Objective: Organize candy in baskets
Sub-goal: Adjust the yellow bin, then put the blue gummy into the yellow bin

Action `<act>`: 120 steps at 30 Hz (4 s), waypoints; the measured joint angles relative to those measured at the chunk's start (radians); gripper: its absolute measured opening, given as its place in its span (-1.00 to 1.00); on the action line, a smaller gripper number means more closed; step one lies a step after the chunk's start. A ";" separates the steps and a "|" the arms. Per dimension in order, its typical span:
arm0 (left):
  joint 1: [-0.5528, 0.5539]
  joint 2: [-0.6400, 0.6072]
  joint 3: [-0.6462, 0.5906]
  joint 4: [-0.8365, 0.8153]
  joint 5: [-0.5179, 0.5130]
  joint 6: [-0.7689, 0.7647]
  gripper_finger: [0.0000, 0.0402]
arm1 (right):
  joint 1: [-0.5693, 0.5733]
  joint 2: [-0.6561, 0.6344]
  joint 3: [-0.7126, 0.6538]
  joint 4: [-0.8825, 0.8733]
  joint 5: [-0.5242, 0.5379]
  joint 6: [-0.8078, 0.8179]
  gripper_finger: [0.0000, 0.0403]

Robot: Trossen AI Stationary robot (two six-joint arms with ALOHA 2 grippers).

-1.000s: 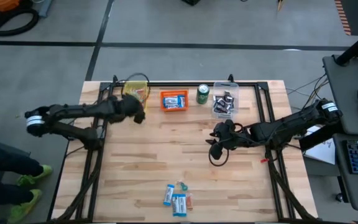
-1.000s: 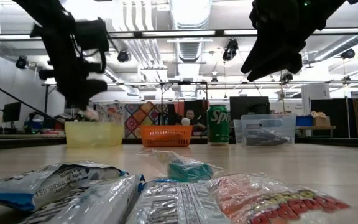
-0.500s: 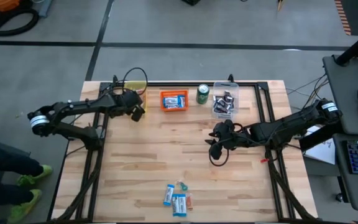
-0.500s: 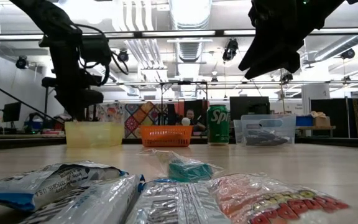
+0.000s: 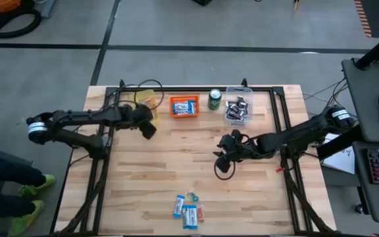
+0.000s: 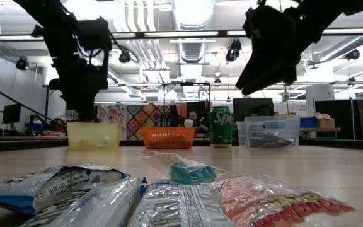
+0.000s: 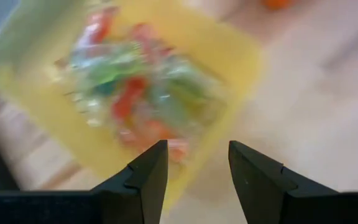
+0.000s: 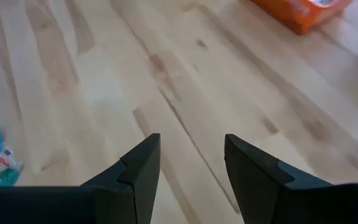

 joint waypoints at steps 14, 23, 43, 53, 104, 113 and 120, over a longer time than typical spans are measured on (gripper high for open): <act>-0.419 -0.047 0.002 0.016 -0.063 -0.183 -0.24 | 0.014 0.176 0.001 0.225 -0.158 -0.056 -0.17; -0.465 0.025 0.001 -0.103 -0.198 -0.307 -0.37 | 0.054 0.200 0.032 0.224 -0.179 -0.061 -0.17; -0.120 0.229 -0.006 -0.201 -0.241 -0.108 -0.99 | 0.063 0.200 0.046 0.223 -0.177 -0.100 -0.17; -0.119 0.091 -0.006 -0.245 -0.243 -0.107 -0.99 | 0.063 0.200 0.046 0.223 -0.177 -0.100 -0.17; -1.024 0.131 -0.006 0.457 0.125 -0.199 -0.99 | 0.184 0.335 0.176 0.417 -0.247 -0.127 -0.17; -1.024 0.100 -0.006 0.381 0.146 -0.200 -0.99 | 0.211 0.483 0.400 0.068 -0.246 0.082 -0.17; -1.033 0.099 -0.006 0.390 0.058 -0.234 -0.99 | 0.231 0.598 0.555 -0.076 -0.244 0.202 -0.17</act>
